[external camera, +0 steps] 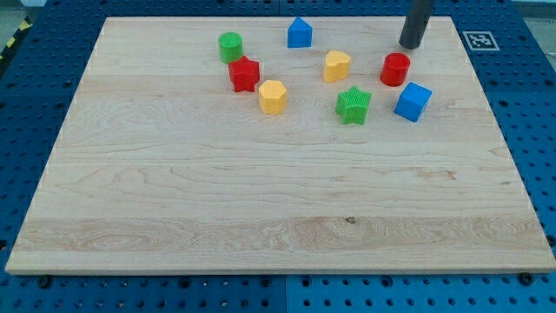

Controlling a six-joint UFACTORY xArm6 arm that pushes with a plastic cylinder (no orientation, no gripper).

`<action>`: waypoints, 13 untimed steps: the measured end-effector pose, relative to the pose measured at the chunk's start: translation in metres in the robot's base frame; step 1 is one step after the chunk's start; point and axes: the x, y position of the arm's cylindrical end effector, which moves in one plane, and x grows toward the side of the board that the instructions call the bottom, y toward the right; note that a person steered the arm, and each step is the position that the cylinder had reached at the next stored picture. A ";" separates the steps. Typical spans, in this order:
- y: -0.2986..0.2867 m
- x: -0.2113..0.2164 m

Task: Slide the blue triangle above the green circle

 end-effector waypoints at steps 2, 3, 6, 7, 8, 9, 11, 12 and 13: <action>-0.016 0.006; -0.036 0.006; -0.120 -0.013; -0.124 -0.018; -0.140 -0.018; -0.171 -0.010; -0.200 -0.010; -0.210 -0.010; -0.210 -0.017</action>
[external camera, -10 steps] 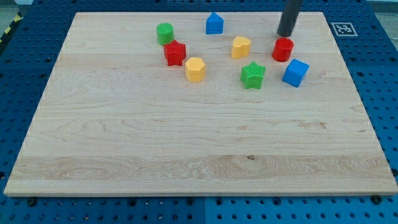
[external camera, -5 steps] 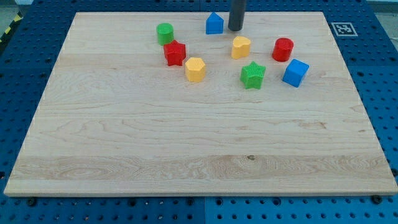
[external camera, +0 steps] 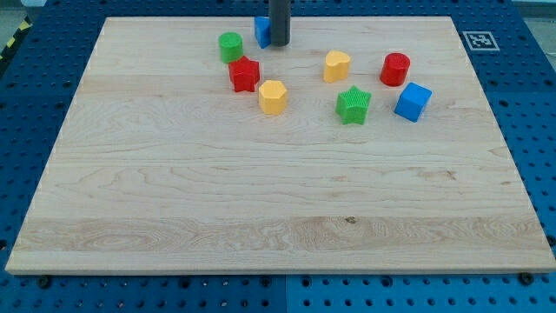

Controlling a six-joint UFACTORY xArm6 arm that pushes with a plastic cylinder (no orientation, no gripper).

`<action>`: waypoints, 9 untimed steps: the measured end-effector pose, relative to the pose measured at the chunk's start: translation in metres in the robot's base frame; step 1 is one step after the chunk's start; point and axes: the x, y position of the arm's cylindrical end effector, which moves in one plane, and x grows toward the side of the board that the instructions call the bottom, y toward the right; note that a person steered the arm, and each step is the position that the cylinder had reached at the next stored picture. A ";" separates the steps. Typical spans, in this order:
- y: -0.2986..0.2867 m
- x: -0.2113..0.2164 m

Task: Slide the blue triangle above the green circle

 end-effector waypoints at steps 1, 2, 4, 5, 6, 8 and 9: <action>0.001 -0.023; 0.001 -0.023; -0.009 -0.030; -0.012 -0.030; -0.025 -0.030; -0.064 -0.030; -0.085 -0.030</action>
